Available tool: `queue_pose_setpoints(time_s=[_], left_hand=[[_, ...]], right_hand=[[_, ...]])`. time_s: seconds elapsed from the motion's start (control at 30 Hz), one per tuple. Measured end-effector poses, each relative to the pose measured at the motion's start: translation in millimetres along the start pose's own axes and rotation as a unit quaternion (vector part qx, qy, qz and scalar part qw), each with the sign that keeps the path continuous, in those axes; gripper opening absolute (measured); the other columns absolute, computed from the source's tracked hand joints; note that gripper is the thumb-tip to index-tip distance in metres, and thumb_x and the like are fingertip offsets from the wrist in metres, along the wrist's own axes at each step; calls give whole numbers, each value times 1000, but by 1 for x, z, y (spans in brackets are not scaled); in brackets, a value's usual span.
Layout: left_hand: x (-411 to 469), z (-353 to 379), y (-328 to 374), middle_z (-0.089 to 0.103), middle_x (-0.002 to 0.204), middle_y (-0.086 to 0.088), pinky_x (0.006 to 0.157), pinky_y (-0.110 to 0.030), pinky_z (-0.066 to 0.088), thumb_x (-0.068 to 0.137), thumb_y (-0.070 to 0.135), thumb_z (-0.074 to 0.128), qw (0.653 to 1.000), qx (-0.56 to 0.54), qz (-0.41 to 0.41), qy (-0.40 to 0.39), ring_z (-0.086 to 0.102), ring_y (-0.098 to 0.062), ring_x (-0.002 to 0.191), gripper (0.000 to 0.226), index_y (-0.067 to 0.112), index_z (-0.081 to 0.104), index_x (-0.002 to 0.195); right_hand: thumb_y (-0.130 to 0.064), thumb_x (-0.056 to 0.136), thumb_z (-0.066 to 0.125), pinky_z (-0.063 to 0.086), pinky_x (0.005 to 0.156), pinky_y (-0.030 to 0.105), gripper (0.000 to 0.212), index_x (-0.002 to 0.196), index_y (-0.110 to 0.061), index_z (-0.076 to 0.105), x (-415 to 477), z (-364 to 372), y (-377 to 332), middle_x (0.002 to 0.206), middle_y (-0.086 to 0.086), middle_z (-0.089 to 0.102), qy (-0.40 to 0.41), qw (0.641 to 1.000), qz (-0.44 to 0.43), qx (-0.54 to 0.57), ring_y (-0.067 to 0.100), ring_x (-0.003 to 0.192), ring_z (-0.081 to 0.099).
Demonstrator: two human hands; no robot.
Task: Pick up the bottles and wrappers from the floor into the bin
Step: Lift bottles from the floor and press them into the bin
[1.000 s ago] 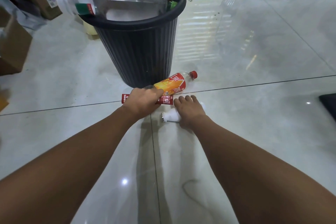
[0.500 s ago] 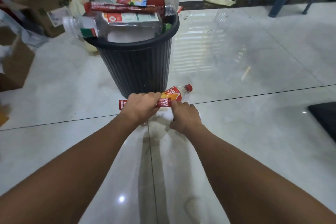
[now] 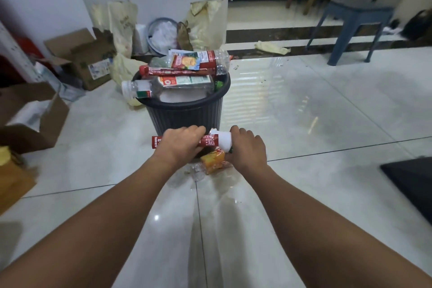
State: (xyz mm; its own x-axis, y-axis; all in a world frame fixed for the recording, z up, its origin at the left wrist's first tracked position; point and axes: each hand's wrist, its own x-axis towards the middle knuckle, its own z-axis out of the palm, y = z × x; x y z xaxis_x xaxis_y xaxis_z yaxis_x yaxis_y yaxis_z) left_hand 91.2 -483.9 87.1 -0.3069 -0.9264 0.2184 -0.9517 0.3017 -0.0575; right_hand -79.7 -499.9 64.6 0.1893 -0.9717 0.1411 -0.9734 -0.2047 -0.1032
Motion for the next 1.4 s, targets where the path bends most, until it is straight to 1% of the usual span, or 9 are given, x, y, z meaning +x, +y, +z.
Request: queue_pose_setpoints(time_s=[0.27, 0.4, 0.47, 0.57, 0.7, 0.83, 0.97, 1.2, 1.4], left_hand=[[13, -44, -11, 62, 101, 3, 58, -25, 35, 89, 38, 55, 999, 35, 23, 33, 60, -17, 90, 22, 23, 46, 102], [14, -62, -24, 62, 104, 3, 57, -26, 37, 90, 37, 53, 997, 66, 24, 39, 61, -17, 92, 22, 21, 46, 103], [16, -73, -32, 62, 105, 3, 58, -26, 37, 90, 36, 52, 997, 63, 12, 46, 61, -18, 93, 20, 21, 45, 102], [20, -91, -43, 63, 111, 1, 67, -29, 45, 91, 35, 51, 997, 55, 0, 46, 61, -19, 98, 21, 21, 46, 106], [28, -111, -58, 60, 118, 1, 70, -34, 43, 90, 36, 50, 997, 62, -21, 33, 57, -21, 108, 28, 20, 47, 113], [35, -121, -73, 60, 111, 1, 62, -31, 34, 90, 32, 48, 996, 76, -30, 39, 57, -21, 104, 21, 19, 47, 106], [42, -126, -86, 58, 108, 0, 62, -32, 33, 89, 33, 49, 995, 86, -38, 26, 57, -23, 103, 22, 18, 45, 105], [59, -129, -114, 59, 111, 2, 67, -32, 40, 89, 36, 49, 997, 66, -40, 22, 57, -21, 101, 28, 21, 45, 113], [77, -122, -129, 59, 111, 3, 71, -35, 46, 89, 41, 52, 998, 46, -28, 27, 57, -20, 99, 28, 22, 45, 108]], right_hand=[[-31, 77, 69, 34, 73, 32, 47, 116, -15, 45, 17, -51, -8, 111, 6, 58, 53, 998, 3, 18, 27, 99, 55], [-31, 79, 69, 39, 77, 33, 49, 119, -16, 45, 31, -78, -12, 112, 6, 58, 76, 997, -5, 22, 26, 100, 55], [-33, 77, 71, 40, 76, 32, 51, 119, -17, 46, 37, -89, -16, 112, 5, 58, 88, 996, 2, 31, 25, 99, 56], [-34, 76, 74, 45, 81, 34, 56, 121, -18, 46, 48, -103, -28, 115, 5, 58, 102, 994, 1, 42, 23, 101, 56], [-36, 75, 74, 43, 83, 35, 63, 128, -18, 42, 66, -121, -45, 120, 5, 56, 123, 992, -17, 26, 24, 105, 55], [-33, 77, 70, 38, 82, 36, 62, 128, -15, 40, 88, -141, -58, 117, 7, 54, 131, 991, -29, 12, 27, 107, 52], [-36, 79, 67, 37, 86, 37, 66, 133, -14, 35, 113, -156, -70, 124, 8, 51, 138, 990, -36, 9, 27, 112, 48], [-40, 82, 64, 36, 91, 38, 65, 132, -12, 33, 158, -158, -98, 126, 9, 48, 131, 989, -66, -20, 28, 116, 47], [-41, 81, 62, 36, 94, 38, 60, 127, -13, 36, 196, -150, -111, 124, 10, 49, 107, 990, -90, -23, 28, 113, 47]])
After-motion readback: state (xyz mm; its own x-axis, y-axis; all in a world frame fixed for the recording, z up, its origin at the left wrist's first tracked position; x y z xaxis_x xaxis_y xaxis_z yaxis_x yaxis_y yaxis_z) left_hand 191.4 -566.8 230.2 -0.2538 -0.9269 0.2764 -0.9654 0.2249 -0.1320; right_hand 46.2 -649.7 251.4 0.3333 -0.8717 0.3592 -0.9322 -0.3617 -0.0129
